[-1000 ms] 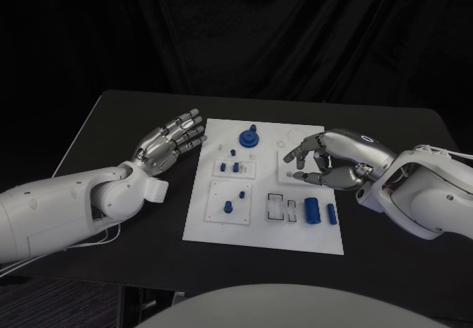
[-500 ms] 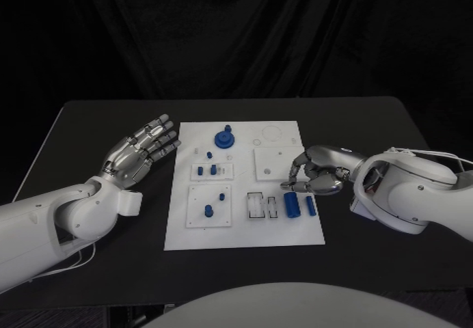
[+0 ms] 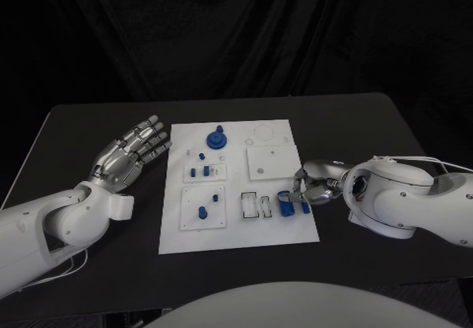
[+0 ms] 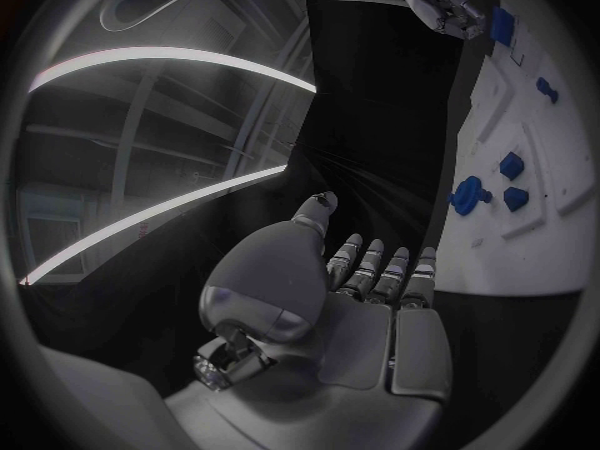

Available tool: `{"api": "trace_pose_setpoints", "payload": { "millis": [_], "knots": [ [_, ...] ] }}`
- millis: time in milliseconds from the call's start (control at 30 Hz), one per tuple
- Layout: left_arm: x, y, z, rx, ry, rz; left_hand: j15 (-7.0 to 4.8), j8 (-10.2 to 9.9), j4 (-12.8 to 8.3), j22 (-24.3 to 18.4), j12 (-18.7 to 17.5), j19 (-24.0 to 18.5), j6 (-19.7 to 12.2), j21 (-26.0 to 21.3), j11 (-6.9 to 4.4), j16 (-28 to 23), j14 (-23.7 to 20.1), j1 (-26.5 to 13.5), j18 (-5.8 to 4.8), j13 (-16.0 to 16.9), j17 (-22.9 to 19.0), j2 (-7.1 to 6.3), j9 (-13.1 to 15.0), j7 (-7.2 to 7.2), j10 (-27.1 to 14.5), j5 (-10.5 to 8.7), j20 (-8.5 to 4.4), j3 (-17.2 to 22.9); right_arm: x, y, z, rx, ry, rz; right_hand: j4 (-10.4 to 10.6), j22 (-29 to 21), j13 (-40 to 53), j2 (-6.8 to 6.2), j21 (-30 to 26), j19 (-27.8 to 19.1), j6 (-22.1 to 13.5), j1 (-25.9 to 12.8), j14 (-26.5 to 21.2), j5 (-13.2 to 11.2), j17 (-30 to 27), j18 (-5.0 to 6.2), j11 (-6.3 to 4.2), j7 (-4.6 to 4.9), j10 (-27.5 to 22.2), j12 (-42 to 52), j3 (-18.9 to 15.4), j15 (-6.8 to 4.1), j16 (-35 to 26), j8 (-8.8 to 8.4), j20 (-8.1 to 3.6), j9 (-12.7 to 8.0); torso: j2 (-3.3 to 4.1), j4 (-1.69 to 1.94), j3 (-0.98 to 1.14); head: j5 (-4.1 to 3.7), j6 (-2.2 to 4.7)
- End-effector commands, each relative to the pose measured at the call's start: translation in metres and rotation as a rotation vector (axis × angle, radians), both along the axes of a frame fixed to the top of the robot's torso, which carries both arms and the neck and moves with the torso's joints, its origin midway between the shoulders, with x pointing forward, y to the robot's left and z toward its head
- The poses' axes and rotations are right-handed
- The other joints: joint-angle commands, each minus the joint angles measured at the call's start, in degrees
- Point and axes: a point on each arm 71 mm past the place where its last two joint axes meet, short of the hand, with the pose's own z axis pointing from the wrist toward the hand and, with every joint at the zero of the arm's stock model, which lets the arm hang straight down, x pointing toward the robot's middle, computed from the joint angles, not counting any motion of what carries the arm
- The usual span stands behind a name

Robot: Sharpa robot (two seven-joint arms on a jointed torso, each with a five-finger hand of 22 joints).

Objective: Assemble the parts on the task board

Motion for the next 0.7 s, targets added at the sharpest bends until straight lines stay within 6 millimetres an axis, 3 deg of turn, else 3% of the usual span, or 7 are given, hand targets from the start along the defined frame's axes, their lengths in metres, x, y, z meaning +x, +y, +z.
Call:
{"api": "trace_pose_setpoints", "payload": {
  "millis": [33,233,467,700],
  "knots": [
    [0.000,0.001,0.001,-0.007,-0.019,-0.002,0.22,0.2,0.0,0.0,0.2,0.3,0.3,0.2,0.00,0.2,0.1,0.0,-0.95,0.1,0.0,0.19,0.0,0.13,0.3,0.24,0.09,0.3,-0.001,-0.004,-0.003,-0.090,0.004,-0.027,0.0,12.1,15.1,-0.07,0.1,3.2,0.0,-0.6,4.9,0.0,9.0,-0.83,-0.36,-0.08,6.0,0.1,-0.4,-0.39,0.0,-0.36,-0.43,0.1,-0.13,0.08,0.03,0.10,-0.01],
    [0.000,0.001,0.001,-0.005,-0.016,-0.005,0.22,0.2,0.0,-0.1,0.1,0.3,0.2,0.2,0.02,0.2,0.1,0.0,-0.95,0.1,0.0,0.19,0.0,0.14,0.3,0.24,0.09,0.3,-0.001,0.000,-0.006,-0.110,-0.004,-0.011,-0.1,12.1,15.1,-0.40,-0.1,3.1,0.1,-0.4,4.8,0.0,8.7,-0.78,-0.39,-0.12,6.0,0.1,-0.5,-0.40,-0.1,-0.19,-0.44,0.5,-0.18,0.09,-0.07,0.18,-0.01],
    [0.001,-0.001,0.000,-0.004,-0.012,-0.010,0.23,0.1,0.0,0.0,0.1,0.3,0.1,0.2,0.04,0.1,0.1,0.0,-0.96,0.0,0.0,0.19,0.0,0.16,0.3,0.23,0.10,0.3,-0.001,0.005,-0.008,-0.114,-0.009,-0.002,0.0,11.9,15.1,-0.41,-0.4,3.0,0.2,-0.5,4.7,-0.4,8.1,-0.69,-0.41,-0.16,6.0,0.1,-0.5,-0.42,-0.4,-0.17,-0.45,0.7,-0.16,0.02,-0.03,0.46,-0.01],
    [0.002,0.000,-0.001,-0.003,-0.010,-0.012,0.23,0.1,0.0,0.0,0.1,0.3,0.1,0.2,0.04,0.1,0.1,0.0,-0.96,0.0,0.0,0.19,0.0,0.16,0.3,0.23,0.10,0.3,0.000,0.008,-0.009,-0.105,-0.016,0.004,0.0,11.8,15.1,-0.26,-0.9,2.7,-0.1,-0.7,4.6,-1.4,7.4,-0.57,-0.31,0.02,6.0,0.1,-0.6,-0.38,-0.7,-1.46,-0.41,0.4,-0.19,0.13,-0.12,0.75,-0.01]
  ]
}}
